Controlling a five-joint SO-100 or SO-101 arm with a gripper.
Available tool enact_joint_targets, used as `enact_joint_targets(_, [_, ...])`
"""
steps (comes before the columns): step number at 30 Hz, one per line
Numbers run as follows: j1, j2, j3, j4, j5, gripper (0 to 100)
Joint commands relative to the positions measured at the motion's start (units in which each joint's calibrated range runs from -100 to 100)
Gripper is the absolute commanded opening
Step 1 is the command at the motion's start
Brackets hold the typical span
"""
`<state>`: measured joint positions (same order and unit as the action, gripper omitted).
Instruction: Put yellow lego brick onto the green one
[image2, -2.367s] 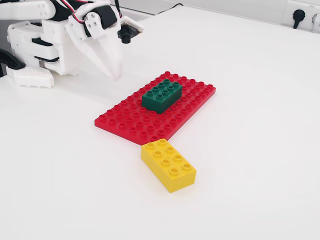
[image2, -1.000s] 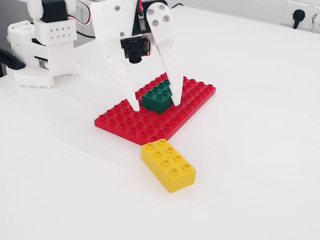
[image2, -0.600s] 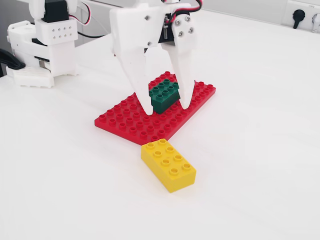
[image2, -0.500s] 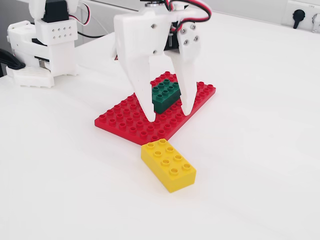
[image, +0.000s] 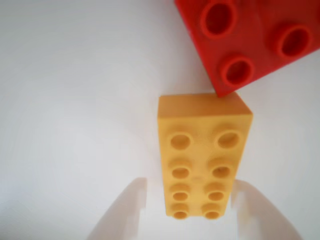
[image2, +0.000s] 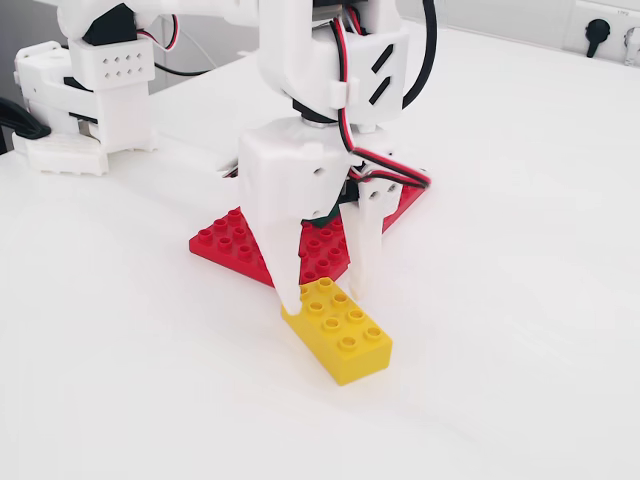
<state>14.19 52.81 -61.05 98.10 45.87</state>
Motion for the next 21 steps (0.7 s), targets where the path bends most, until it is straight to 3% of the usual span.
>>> enact_joint_targets(1, [0.1,-0.4,-2.5,0.7,0.7,19])
enact_joint_targets(21, [-2.5,-0.3,-2.3,0.9,0.8,23])
